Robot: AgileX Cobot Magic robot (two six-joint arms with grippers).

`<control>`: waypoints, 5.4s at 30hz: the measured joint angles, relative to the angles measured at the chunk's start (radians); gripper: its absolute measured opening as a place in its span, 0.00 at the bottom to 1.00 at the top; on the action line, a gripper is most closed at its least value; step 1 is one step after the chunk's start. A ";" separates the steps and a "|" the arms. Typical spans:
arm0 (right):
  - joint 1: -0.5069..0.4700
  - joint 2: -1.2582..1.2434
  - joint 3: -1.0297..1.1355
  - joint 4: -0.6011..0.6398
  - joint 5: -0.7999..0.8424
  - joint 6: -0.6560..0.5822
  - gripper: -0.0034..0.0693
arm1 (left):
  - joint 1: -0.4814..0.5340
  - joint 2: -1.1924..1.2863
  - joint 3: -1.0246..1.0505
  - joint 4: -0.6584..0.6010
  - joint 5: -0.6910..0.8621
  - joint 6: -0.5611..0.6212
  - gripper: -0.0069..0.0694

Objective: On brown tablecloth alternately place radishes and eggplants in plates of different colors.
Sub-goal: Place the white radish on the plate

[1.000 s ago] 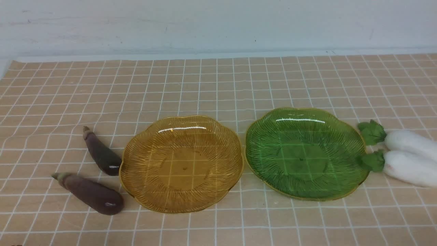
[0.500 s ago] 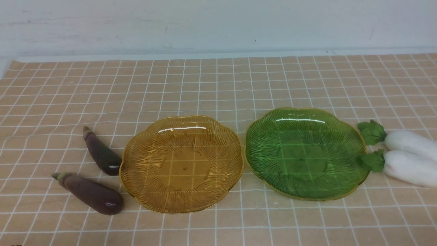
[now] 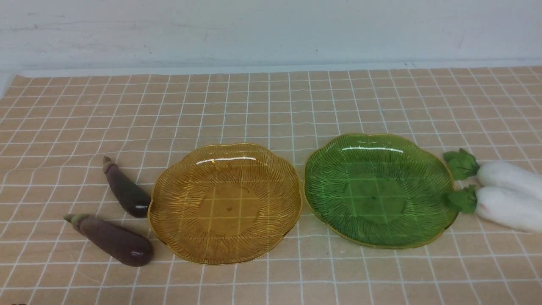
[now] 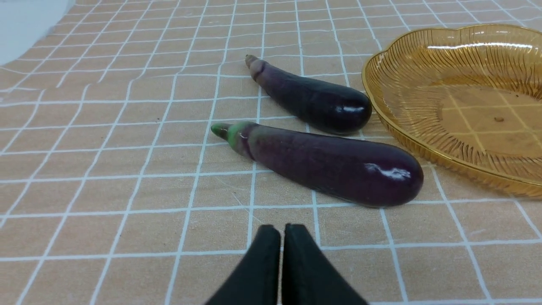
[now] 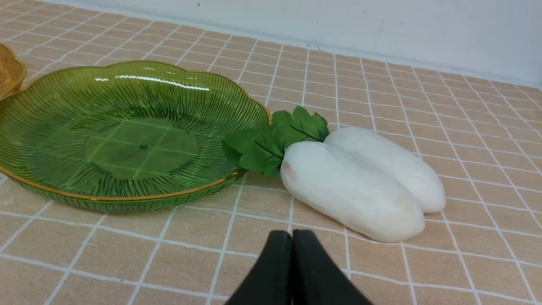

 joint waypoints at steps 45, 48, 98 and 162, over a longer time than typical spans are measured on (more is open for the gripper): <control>0.000 1.061 -0.781 -0.059 0.548 0.197 0.12 | -0.001 0.516 -0.370 -0.498 0.421 -0.054 0.09; 0.000 1.233 -0.872 -0.070 0.573 0.156 0.26 | -0.001 0.541 -0.370 -0.516 0.421 -0.049 0.12; 0.000 1.841 -1.348 -0.172 0.709 -0.228 0.44 | -0.001 0.540 -0.370 -0.524 0.421 -0.020 0.21; -0.001 2.089 -1.697 -0.285 0.837 -0.043 0.86 | -0.001 0.540 -0.370 -0.524 0.422 -0.019 0.21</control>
